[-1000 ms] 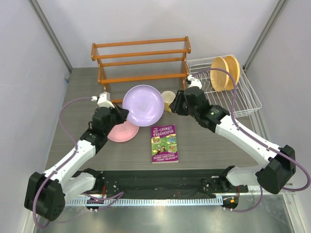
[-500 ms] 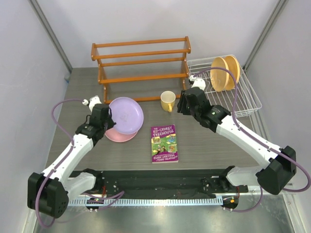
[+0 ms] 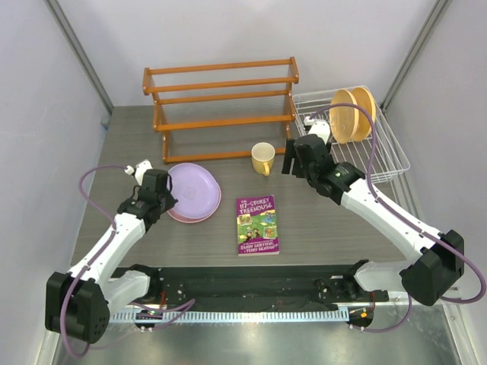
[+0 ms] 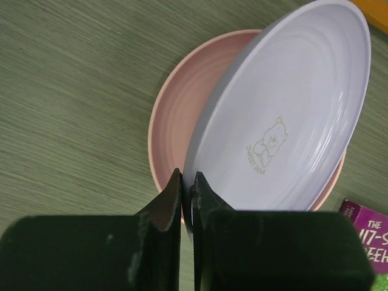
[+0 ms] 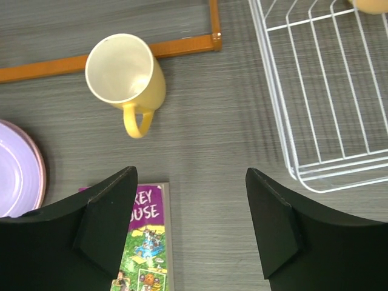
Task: Unload the plates from the dish rack
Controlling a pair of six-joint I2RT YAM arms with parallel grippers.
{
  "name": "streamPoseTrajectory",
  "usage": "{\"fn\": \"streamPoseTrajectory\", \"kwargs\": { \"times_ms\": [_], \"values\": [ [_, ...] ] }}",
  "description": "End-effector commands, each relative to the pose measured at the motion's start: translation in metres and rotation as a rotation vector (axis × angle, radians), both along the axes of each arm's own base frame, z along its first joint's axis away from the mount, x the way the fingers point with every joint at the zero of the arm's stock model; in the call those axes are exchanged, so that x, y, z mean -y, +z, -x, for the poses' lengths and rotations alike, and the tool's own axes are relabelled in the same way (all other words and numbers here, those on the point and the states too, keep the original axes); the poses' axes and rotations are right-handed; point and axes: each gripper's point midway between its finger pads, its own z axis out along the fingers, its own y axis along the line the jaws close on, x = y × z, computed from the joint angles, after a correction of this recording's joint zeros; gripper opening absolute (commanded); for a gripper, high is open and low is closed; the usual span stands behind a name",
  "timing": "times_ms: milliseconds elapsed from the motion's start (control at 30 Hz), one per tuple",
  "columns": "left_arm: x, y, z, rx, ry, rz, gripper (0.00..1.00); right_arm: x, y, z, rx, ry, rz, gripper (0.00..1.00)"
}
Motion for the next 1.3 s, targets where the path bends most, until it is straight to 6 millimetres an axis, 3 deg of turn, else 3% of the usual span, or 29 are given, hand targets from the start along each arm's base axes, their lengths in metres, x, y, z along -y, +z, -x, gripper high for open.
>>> {"fn": "streamPoseTrajectory", "kwargs": {
  "times_ms": [0, 33, 100, 133, 200, 233, 400, 533, 667, 733, 767, 800, 867, 900, 967, 1000, 1067, 1200, 1267],
  "values": [
    [-0.005, -0.002, 0.0, 0.019, 0.018, -0.009, 0.12, 0.022, 0.031, -0.008, 0.081, -0.059, 0.013, 0.78],
    [-0.006, -0.004, 0.0, 0.019, 0.023, -0.013, 0.21, 0.025, 0.031, -0.009, 0.08, -0.064, 0.016, 0.79],
    [-0.007, -0.006, 0.001, 0.019, 0.025, -0.017, 0.27, 0.036, 0.036, -0.014, 0.09, -0.087, 0.023, 0.79],
    [-0.007, -0.007, 0.001, 0.017, 0.023, -0.02, 0.39, 0.042, 0.038, -0.016, 0.095, -0.101, 0.025, 0.8],
    [-0.007, -0.009, 0.0, 0.022, 0.019, -0.02, 0.45, 0.05, 0.044, -0.021, 0.103, -0.112, 0.03, 0.8],
    [-0.007, -0.009, 0.0, 0.023, 0.015, -0.02, 0.6, 0.061, 0.045, -0.025, 0.105, -0.138, 0.031, 0.8],
    [-0.007, -0.005, -0.004, 0.034, 0.006, -0.03, 0.72, 0.099, 0.06, -0.041, 0.136, -0.232, 0.087, 0.8],
    [0.008, 0.016, -0.017, 0.114, -0.066, 0.016, 0.73, 0.148, 0.072, -0.06, 0.167, -0.388, 0.186, 0.83],
    [0.048, 0.047, -0.03, 0.22, -0.232, 0.156, 0.76, 0.195, 0.066, -0.098, 0.176, -0.518, 0.253, 0.83],
    [0.062, 0.063, -0.038, 0.287, -0.295, 0.204, 0.78, 0.206, 0.064, -0.111, 0.173, -0.552, 0.266, 0.82],
    [0.071, 0.066, -0.038, 0.3, -0.339, 0.234, 0.78, 0.21, 0.074, -0.122, 0.198, -0.562, 0.25, 0.82],
    [0.083, 0.075, -0.039, 0.336, -0.399, 0.271, 0.8, 0.213, 0.057, -0.138, 0.159, -0.543, 0.248, 0.81],
    [0.094, 0.083, -0.042, 0.377, -0.459, 0.3, 0.82, 0.216, 0.067, -0.154, 0.181, -0.541, 0.241, 0.81],
    [0.1, 0.084, -0.042, 0.388, -0.492, 0.312, 0.83, 0.215, 0.051, -0.167, 0.147, -0.519, 0.256, 0.8],
    [0.103, 0.086, -0.044, 0.401, -0.514, 0.314, 0.83, 0.217, 0.06, -0.182, 0.161, -0.512, 0.285, 0.8],
    [0.105, 0.085, -0.044, 0.4, -0.529, 0.317, 0.83, 0.218, 0.048, -0.19, 0.137, -0.504, 0.301, 0.79],
    [0.106, 0.083, -0.045, 0.405, -0.538, 0.309, 0.84, 0.221, 0.054, -0.201, 0.147, -0.507, 0.322, 0.77],
    [0.104, 0.074, -0.047, 0.382, -0.538, 0.291, 0.84, 0.226, 0.039, -0.214, 0.103, -0.5, 0.403, 0.64],
    [0.104, 0.07, -0.049, 0.373, -0.537, 0.282, 0.84, 0.231, 0.035, -0.216, 0.088, -0.517, 0.433, 0.61]
  ]
}}
